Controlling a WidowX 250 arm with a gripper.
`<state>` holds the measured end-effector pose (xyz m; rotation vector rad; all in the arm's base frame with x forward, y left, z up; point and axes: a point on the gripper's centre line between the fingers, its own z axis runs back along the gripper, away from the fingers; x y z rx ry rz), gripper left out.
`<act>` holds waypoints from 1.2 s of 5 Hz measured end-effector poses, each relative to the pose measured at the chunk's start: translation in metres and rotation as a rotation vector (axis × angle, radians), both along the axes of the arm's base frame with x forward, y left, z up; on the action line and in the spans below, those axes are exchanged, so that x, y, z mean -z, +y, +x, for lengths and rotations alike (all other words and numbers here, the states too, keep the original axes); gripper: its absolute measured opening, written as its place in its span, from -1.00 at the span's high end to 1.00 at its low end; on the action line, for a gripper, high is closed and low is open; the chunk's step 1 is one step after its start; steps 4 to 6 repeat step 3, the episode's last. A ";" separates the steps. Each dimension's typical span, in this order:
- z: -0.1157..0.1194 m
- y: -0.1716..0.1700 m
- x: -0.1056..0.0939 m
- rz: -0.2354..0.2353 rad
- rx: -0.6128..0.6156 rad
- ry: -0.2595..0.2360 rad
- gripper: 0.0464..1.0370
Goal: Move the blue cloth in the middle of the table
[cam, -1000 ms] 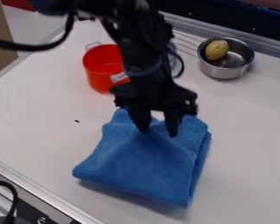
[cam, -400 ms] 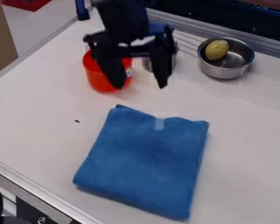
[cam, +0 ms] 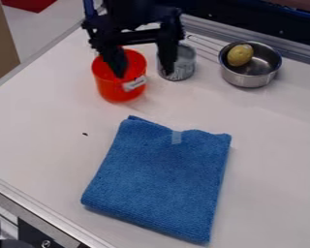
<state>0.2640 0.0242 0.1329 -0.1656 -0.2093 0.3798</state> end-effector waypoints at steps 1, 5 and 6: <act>0.013 0.032 0.009 0.041 -0.105 -0.052 -0.92; 0.039 0.088 0.010 0.142 -0.302 -0.109 -0.92; 0.039 0.088 0.010 0.142 -0.302 -0.109 -0.92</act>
